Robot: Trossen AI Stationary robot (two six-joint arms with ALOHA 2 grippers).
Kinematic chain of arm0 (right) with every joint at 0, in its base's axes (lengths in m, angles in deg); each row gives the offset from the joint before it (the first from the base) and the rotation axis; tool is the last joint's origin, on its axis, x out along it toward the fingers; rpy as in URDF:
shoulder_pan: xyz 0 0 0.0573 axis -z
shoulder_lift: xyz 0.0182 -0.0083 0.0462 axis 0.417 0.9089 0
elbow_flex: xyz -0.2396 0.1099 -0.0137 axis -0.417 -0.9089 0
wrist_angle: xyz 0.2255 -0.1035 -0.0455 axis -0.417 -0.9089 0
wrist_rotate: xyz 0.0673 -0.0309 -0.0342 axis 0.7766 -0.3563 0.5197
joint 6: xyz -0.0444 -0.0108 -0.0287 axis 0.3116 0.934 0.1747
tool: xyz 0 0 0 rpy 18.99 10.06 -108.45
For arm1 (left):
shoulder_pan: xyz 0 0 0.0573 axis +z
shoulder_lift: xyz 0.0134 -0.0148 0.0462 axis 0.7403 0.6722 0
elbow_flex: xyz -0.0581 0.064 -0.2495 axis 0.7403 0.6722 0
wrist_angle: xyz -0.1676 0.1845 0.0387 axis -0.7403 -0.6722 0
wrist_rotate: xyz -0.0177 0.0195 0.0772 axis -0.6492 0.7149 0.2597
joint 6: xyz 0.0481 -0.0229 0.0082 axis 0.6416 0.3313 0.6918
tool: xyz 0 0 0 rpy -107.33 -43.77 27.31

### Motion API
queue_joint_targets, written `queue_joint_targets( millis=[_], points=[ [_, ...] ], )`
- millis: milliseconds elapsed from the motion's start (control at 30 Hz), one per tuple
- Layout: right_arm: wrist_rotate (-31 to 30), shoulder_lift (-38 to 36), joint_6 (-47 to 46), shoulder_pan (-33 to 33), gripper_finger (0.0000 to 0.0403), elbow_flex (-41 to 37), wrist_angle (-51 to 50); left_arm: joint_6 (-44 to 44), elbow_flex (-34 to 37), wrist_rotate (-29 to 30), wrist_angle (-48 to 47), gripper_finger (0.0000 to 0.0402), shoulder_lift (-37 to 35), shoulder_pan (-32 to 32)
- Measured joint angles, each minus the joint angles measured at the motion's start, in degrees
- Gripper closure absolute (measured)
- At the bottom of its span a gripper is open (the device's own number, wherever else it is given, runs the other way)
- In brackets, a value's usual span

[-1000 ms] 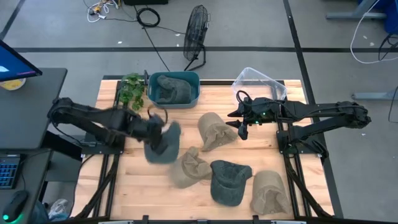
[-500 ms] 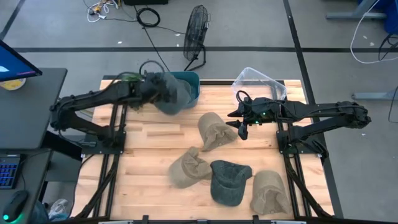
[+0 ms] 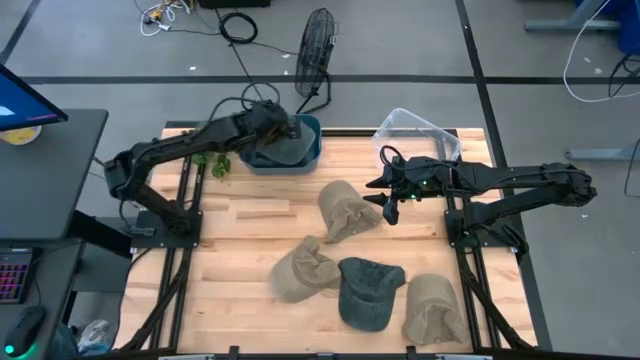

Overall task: Pick & Place hat
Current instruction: Put the left blue cap into the blue bin

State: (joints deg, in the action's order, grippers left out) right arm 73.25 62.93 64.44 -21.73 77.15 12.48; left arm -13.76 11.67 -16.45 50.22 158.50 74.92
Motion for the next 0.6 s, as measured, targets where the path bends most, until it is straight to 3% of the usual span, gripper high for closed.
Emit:
queue_joint_targets(
  millis=[300, 600],
  points=[
    [0.0, 0.0, -0.13, -0.02, 0.0215, 0.0, -0.09, -4.5, 0.0, 4.56, 3.64, 0.0391, 7.17, 2.36],
    [0.0, 0.0, -0.13, 0.0, 0.0215, 0.0, -0.11, -9.85, 0.0, 2.22, 3.96, 0.0369, 11.69, 3.23]
  ],
)
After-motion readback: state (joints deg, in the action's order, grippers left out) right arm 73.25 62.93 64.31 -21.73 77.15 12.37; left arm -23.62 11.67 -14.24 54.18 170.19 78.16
